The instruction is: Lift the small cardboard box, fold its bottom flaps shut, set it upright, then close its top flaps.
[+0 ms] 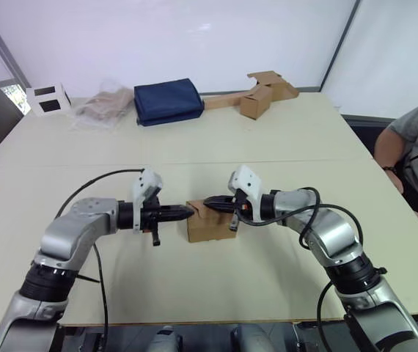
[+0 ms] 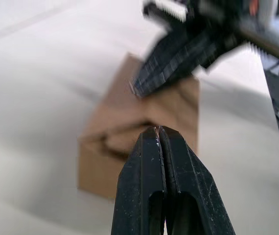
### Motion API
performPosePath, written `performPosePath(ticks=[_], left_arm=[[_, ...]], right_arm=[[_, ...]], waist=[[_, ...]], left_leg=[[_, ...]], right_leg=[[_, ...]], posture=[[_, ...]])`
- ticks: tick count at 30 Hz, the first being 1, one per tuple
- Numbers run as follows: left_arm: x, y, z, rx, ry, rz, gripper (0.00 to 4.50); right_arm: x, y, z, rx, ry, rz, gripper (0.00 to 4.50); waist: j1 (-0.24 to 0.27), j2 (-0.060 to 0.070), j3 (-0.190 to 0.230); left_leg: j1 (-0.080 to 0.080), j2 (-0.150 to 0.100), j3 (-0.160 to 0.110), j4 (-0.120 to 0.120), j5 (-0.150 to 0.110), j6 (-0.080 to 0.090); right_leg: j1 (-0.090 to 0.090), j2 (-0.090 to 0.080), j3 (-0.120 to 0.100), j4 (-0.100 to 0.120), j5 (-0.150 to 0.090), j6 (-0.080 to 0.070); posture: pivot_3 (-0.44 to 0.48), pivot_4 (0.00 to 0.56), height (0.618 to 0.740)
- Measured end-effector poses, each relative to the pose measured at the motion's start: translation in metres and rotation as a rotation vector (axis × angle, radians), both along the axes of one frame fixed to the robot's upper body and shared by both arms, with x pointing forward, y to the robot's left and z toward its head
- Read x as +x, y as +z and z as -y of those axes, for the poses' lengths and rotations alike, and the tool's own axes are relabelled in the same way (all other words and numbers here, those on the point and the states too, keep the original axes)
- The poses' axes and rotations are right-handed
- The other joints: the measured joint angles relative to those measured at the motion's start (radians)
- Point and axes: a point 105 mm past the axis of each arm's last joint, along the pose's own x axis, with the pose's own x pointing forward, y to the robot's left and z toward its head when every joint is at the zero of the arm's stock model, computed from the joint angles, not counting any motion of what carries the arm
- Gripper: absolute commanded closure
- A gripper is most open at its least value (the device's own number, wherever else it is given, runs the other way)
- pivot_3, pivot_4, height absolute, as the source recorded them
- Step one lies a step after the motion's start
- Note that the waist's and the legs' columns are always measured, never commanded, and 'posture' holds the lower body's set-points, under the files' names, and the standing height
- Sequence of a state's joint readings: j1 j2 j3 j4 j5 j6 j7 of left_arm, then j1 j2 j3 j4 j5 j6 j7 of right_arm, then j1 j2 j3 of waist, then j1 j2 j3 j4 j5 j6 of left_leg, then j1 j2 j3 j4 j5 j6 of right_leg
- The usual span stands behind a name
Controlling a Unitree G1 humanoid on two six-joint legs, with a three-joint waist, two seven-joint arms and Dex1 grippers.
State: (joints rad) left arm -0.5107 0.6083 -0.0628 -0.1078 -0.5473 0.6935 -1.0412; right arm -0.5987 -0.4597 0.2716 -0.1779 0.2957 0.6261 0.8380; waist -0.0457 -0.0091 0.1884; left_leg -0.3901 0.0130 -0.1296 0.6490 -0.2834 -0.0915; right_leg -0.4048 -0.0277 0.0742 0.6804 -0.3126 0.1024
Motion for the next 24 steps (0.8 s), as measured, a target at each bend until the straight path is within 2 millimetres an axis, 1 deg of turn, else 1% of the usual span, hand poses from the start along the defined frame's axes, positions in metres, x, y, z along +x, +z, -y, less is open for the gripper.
performPosePath(ticks=[2,5,8,11,13,14,16,18,20,24], left_arm=[[0.003,0.002,0.002,-0.014,0.002,0.001,4.46],[0.008,0.0,0.002,-0.025,0.016,-0.012,4.46],[0.016,-0.001,0.005,-0.02,0.038,0.006,4.46],[0.019,-0.008,0.008,-0.006,0.038,-0.004,4.46],[0.022,-0.012,0.009,-0.008,0.05,-0.007,4.46],[0.024,-0.012,0.009,-0.009,0.056,-0.002,4.46],[0.027,-0.01,0.01,-0.006,0.06,0.009,4.46],[0.027,-0.01,0.009,-0.004,0.062,0.01,4.46],[0.027,-0.01,0.01,-0.004,0.062,0.009,4.46],[0.027,-0.01,0.012,-0.012,0.057,0.001,4.46]], right_arm=[[0.0,0.001,0.0,0.0,-0.002,0.004,4.5],[0.0,0.001,0.0,-0.004,-0.006,0.013,4.5],[-0.002,0.002,0.0,-0.004,-0.004,0.017,4.5],[-0.004,0.002,0.0,-0.001,-0.002,0.018,4.5],[-0.011,0.005,0.001,0.04,0.021,0.003,4.5],[-0.017,0.008,0.001,0.067,0.044,-0.008,4.5],[-0.025,0.01,0.002,0.066,0.073,-0.011,4.5],[-0.027,0.005,0.007,0.037,0.069,-0.02,4.5],[-0.029,-0.006,0.013,0.003,0.056,-0.045,4.5],[-0.03,-0.012,0.01,-0.006,0.061,-0.056,4.5]], waist=[[0.0,0.0,0.0],[-0.001,0.0,0.0],[0.0,0.0,0.0],[0.0,0.0,0.0],[0.002,0.0,0.0],[0.002,0.0,0.0],[0.001,0.0,0.0],[0.001,0.0,0.0],[0.001,0.0,0.0],[0.0,0.0,0.0]], left_leg=[[0.0,0.0,0.0,0.0,0.0,0.0],[0.0,0.0,0.0,0.0,0.0,0.0],[0.0,0.0,0.0,0.0,0.0,0.0],[0.0,0.0,0.0,0.0,0.0,0.0],[0.0,0.0,0.0,0.0,0.0,0.0],[0.0,0.0,0.0,0.0,0.0,0.0],[0.0,0.0,0.0,0.0,0.0,0.0],[0.0,0.0,0.0,0.0,0.0,0.0],[0.0,0.0,0.0,0.0,0.0,0.0],[0.0,0.0,0.0,0.0,0.0,0.0]], right_leg=[[0.0,0.0,0.0,0.0,0.0,0.0],[0.0,0.0,0.0,0.0,0.0,0.0],[0.0,0.0,0.0,0.0,0.0,0.0],[0.0,0.0,0.0,0.0,0.0,0.0],[0.0,0.0,0.0,0.0,0.0,0.0],[0.0,0.0,0.0,0.0,0.0,0.0],[0.0,0.0,0.0,0.0,0.0,0.0],[0.0,0.0,0.0,0.0,0.0,0.0],[0.0,0.0,0.0,0.0,0.0,0.0],[0.0,0.0,0.0,0.0,0.0,0.0]], posture=[[0.0,0.15,0.74],[0.0,0.15,0.74],[0.0,0.15,0.74],[0.0,0.15,0.74],[0.0,0.15,0.74],[0.0,0.15,0.74],[0.0,0.15,0.74],[0.0,0.15,0.74],[0.0,0.15,0.74],[0.0,0.15,0.74]])
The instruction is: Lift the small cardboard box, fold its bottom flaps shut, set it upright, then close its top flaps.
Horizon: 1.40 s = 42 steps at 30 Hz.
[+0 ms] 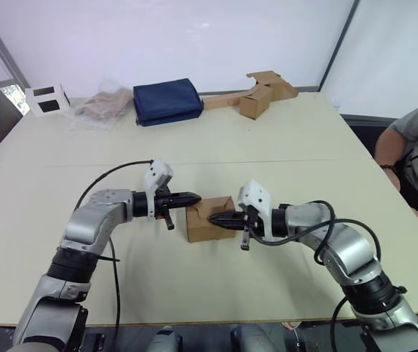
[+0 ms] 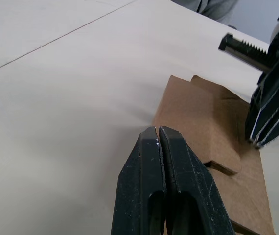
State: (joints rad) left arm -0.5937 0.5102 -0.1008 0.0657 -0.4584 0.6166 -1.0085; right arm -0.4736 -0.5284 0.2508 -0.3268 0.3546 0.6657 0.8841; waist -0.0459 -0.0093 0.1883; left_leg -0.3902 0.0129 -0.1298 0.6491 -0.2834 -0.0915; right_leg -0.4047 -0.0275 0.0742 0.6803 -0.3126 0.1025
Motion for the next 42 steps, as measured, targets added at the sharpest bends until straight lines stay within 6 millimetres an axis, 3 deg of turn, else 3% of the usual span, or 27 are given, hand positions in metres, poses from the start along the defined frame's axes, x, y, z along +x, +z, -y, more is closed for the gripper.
performPosePath(ticks=[27,36,42], left_arm=[[-0.008,0.005,0.007,-0.003,-0.03,-0.018,4.46],[-0.009,0.0,0.01,0.046,-0.052,0.021,4.46],[-0.012,-0.006,0.006,0.089,-0.068,0.054,4.46]], right_arm=[[0.019,-0.007,-0.004,-0.04,-0.044,0.084,4.5],[0.018,-0.007,-0.004,-0.043,-0.041,0.075,4.5],[0.003,0.005,0.0,0.031,-0.009,-0.02,4.5]], waist=[[0.001,0.0,0.0],[0.001,0.0,0.0],[0.002,0.0,0.0]], left_leg=[[0.0,0.0,0.0,0.0,0.0,0.0],[0.0,0.0,0.0,0.0,0.0,0.0],[0.0,0.0,0.0,0.0,0.0,0.0]], right_leg=[[0.0,0.0,0.0,0.0,0.0,0.0],[0.0,0.0,0.0,0.0,0.0,0.0],[0.0,0.0,0.0,0.0,0.0,0.0]], posture=[[0.0,0.15,0.74],[0.0,0.15,0.74],[0.0,0.15,0.74]])
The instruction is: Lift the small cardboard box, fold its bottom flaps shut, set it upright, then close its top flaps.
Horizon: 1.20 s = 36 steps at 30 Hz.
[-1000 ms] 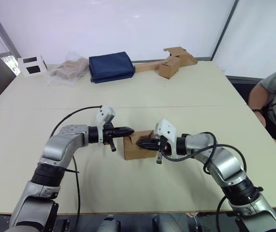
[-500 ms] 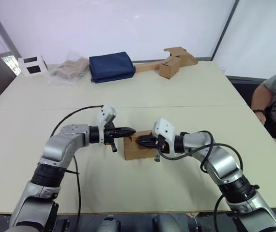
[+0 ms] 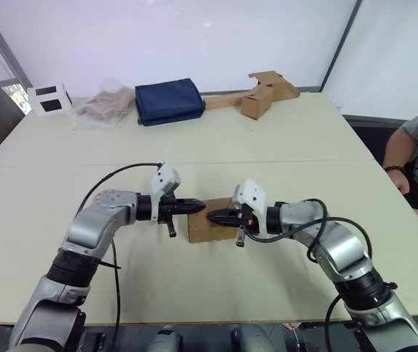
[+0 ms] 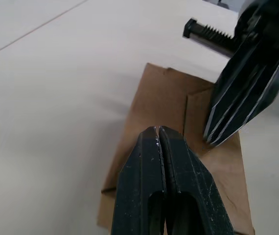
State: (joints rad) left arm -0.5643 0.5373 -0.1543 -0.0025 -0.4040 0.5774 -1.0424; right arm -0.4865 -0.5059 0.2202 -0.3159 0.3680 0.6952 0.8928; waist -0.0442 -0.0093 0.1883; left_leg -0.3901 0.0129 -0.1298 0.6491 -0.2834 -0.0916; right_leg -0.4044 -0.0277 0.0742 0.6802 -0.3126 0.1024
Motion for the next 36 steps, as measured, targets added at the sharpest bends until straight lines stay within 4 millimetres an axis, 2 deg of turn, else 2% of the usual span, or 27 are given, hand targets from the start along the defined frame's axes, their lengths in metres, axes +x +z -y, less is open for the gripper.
performPosePath(ticks=[4,7,11,15,23,36], left_arm=[[0.003,0.014,0.006,-0.124,0.021,-0.054,4.46],[0.006,0.035,0.001,-0.133,0.031,0.0,4.46],[-0.003,0.042,0.004,-0.102,0.004,0.044,4.46],[-0.003,0.03,0.008,-0.017,0.015,0.078,4.46],[-0.004,0.002,0.009,0.082,0.022,0.09,4.46],[-0.002,0.0,0.011,0.057,0.035,0.112,4.46]], right_arm=[[0.002,0.013,0.009,0.062,-0.034,-0.012,4.5],[0.006,0.021,0.014,0.099,-0.064,-0.009,4.5],[0.015,0.028,0.017,0.113,-0.108,0.027,4.5],[0.025,0.016,0.014,0.072,-0.142,0.052,4.5],[0.026,-0.007,0.007,-0.039,-0.117,0.071,4.5],[0.027,-0.009,0.006,-0.065,-0.111,0.095,4.5]], waist=[[0.002,-0.001,0.0],[-0.003,-0.001,0.0],[-0.004,0.0,0.0],[-0.001,0.0,0.0],[-0.001,0.0,0.0],[0.0,0.0,0.0]], left_leg=[[0.0,0.0,0.0,0.001,0.0,0.0],[0.0,0.0,0.0,0.0,0.0,0.0],[0.0,0.0,0.0,-0.001,0.0,0.0],[0.0,0.0,0.0,0.0,0.0,0.0],[0.0,0.0,0.0,0.0,0.0,0.0],[0.0,0.0,0.0,0.0,0.0,0.0]], right_leg=[[0.0,0.0,0.0,0.0,0.0,0.0],[0.0,0.0,0.0,0.0,0.0,0.0],[0.0,0.0,0.0,0.0,0.0,0.0],[0.0,0.0,0.0,0.0,0.0,0.0],[0.0,0.0,0.0,0.0,0.0,0.0],[0.0,0.0,0.0,0.0,0.0,0.0]], posture=[[0.0,0.15,0.74],[0.0,0.15,0.74],[0.0,0.15,0.74],[0.0,0.15,0.74],[0.0,0.15,0.74],[0.0,0.15,0.74]])
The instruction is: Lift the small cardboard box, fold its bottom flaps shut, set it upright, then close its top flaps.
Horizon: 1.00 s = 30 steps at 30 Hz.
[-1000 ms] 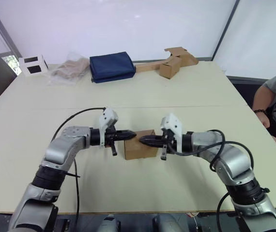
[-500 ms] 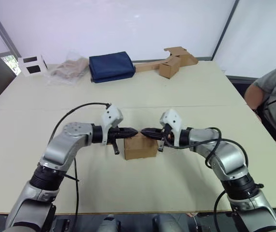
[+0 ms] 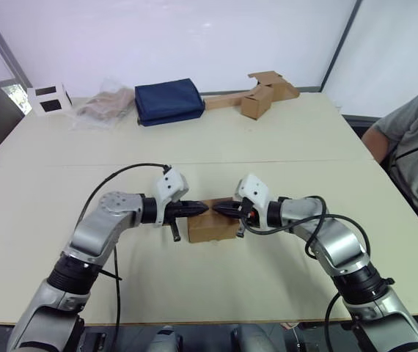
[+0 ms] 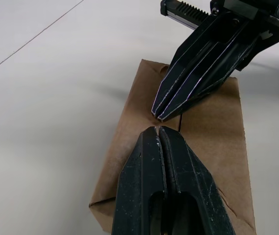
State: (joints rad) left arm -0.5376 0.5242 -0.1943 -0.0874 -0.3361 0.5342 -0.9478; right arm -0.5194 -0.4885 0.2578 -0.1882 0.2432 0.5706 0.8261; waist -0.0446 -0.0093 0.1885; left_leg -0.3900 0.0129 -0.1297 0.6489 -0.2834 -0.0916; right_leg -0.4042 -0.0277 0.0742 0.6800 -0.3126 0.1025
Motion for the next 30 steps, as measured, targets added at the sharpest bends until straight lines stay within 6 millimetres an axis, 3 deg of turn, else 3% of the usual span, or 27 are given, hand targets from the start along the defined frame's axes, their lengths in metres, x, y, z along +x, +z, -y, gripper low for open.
performPosePath(ticks=[3,6,9,11,12,14,18,22,30], left_arm=[[0.004,0.008,-0.002,-0.098,0.057,0.059,4.46],[0.012,0.028,-0.017,-0.16,0.123,0.11,4.46],[0.016,0.034,-0.056,-0.158,0.218,0.015,4.46],[0.009,0.025,-0.087,-0.112,0.294,-0.006,4.46],[0.0,0.013,-0.107,-0.082,0.348,-0.048,4.46],[-0.012,-0.007,-0.124,-0.062,0.4,-0.131,4.46],[-0.041,-0.022,-0.131,-0.074,0.399,-0.236,4.46],[-0.067,-0.038,-0.138,-0.035,0.398,-0.31,4.46],[-0.079,-0.048,-0.131,-0.071,0.382,-0.37,4.46]], right_arm=[[0.001,0.007,-0.002,0.061,-0.004,-0.007,4.5],[0.005,0.021,0.004,0.173,-0.034,-0.014,4.5],[0.005,0.047,0.025,0.341,-0.086,-0.035,4.5],[-0.001,0.055,0.043,0.373,-0.111,-0.038,4.5],[-0.004,0.053,0.059,0.372,-0.15,-0.055,4.5],[-0.006,0.046,0.081,0.372,-0.219,-0.096,4.5],[-0.028,0.022,0.1,0.3,-0.265,-0.196,4.5],[-0.045,-0.014,0.128,0.152,-0.363,-0.291,4.5],[-0.053,-0.022,0.135,0.105,-0.357,-0.308,4.5]], waist=[[0.0,0.0,0.0],[0.0,0.0,0.0],[-0.002,0.0,0.0],[-0.005,0.001,0.0],[-0.006,0.001,0.0],[-0.002,0.001,0.0],[0.012,0.0,0.0],[0.006,0.001,0.0],[0.002,0.001,0.0]], left_leg=[[0.0,0.0,0.0,0.0,0.0,0.0],[0.0,0.0,0.0,0.0,0.0,0.0],[0.0,0.0,0.0,-0.001,0.0,0.0],[0.0,0.0,0.0,-0.002,-0.001,0.001],[0.0,0.0,0.001,-0.003,-0.001,0.001],[0.0,0.0,0.001,-0.002,-0.001,0.001],[0.001,0.0,0.0,-0.001,-0.001,0.001],[0.002,0.0,0.001,-0.002,-0.001,0.001],[0.005,0.001,0.001,-0.003,-0.001,0.002]], right_leg=[[0.0,0.0,0.0,0.0,0.0,0.0],[-0.001,0.0,0.0,0.0,0.0,0.0],[-0.001,0.0,0.0,0.0,0.0,0.0],[-0.001,0.0,0.001,-0.001,0.0,0.0],[0.0,0.0,0.001,-0.003,0.0,0.0],[0.0,-0.001,0.001,-0.003,0.0,0.0],[0.003,-0.001,-0.001,-0.003,0.0,0.0],[0.004,-0.001,0.0,-0.005,0.0,0.0],[0.008,0.0,0.0,-0.007,0.0,0.0]], posture=[[0.0,0.15,0.74],[0.0,0.15,0.74],[0.0,0.15,0.74],[0.0,0.15,0.74],[0.0,0.15,0.74],[0.0,0.15,0.74],[0.0,0.15,0.74],[0.0,0.15,0.74],[0.0,0.15,0.74]])
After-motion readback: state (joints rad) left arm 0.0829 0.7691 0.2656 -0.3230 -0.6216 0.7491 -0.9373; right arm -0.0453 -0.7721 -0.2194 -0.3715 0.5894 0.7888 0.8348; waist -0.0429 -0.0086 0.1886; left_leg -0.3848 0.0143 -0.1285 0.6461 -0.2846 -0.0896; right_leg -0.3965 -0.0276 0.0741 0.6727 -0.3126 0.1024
